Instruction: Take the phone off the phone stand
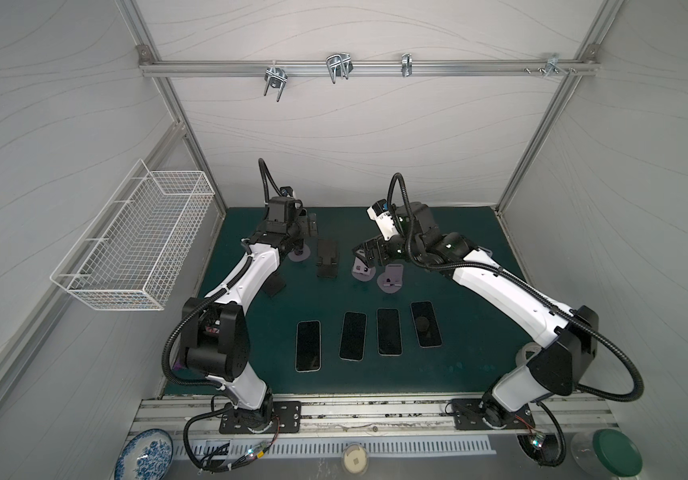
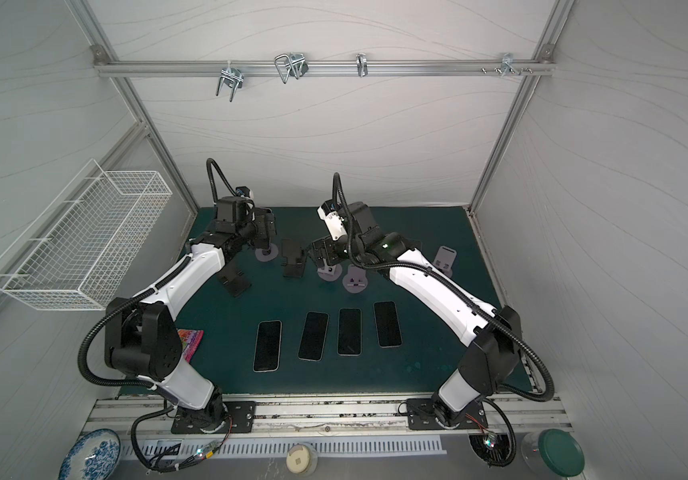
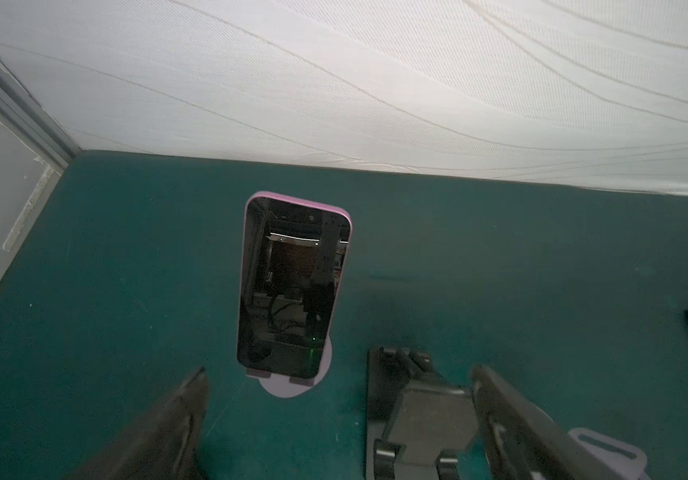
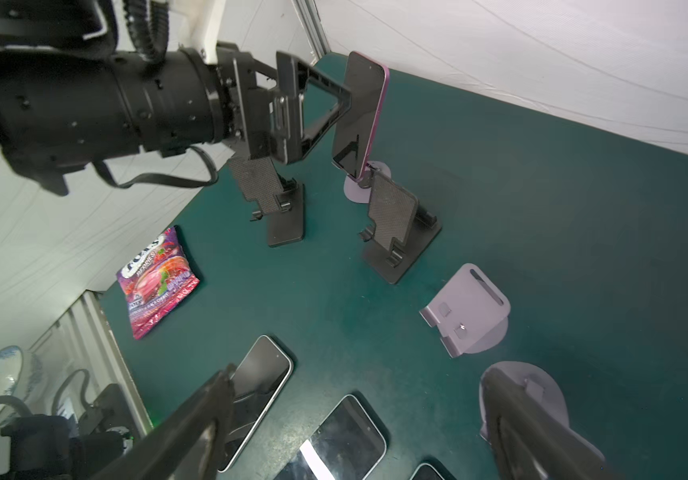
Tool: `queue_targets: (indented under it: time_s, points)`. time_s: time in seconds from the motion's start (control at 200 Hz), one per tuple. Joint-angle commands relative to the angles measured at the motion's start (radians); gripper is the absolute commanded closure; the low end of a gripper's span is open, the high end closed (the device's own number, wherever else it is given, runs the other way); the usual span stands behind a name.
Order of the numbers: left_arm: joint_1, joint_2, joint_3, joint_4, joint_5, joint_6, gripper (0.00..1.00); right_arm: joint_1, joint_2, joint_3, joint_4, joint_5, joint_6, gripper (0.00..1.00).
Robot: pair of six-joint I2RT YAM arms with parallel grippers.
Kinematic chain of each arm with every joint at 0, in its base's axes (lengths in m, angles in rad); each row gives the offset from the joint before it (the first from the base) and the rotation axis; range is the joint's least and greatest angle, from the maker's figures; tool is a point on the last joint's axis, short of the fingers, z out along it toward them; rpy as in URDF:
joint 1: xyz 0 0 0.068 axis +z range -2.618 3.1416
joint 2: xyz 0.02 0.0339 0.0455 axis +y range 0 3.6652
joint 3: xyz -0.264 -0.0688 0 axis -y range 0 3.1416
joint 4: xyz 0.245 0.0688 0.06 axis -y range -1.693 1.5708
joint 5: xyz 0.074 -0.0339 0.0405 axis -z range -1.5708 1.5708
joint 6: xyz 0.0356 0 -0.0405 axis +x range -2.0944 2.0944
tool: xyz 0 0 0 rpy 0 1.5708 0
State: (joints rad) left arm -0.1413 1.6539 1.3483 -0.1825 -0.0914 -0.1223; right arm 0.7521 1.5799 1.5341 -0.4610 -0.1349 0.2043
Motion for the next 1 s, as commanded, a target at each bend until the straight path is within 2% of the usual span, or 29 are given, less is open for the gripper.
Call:
queue_targets:
  time_s: [0.0, 0.135, 0.25, 0.45, 0.995]
  points:
    - [0.018, 0.041, 0.084, 0.013, 0.022, 0.032, 0.01, -0.006, 0.022, 0.031, -0.017, -0.054, 0.041, 0.08]
    - [0.050, 0.099, 0.155, -0.022, 0.048, 0.024, 0.01, -0.005, 0.032, 0.037, -0.022, -0.076, 0.055, 0.09]
    - [0.082, 0.153, 0.219, -0.059, 0.122, -0.001, 0.01, -0.005, 0.041, 0.047, -0.032, -0.090, 0.052, 0.09]
    - [0.097, 0.241, 0.341, -0.146, 0.165, 0.006, 0.01, -0.006, 0.061, 0.074, -0.049, -0.099, 0.041, 0.09]
    - [0.098, 0.386, 0.565, -0.307, 0.160, 0.102, 0.01, -0.019, 0.065, 0.050, -0.039, -0.115, 0.038, 0.08]
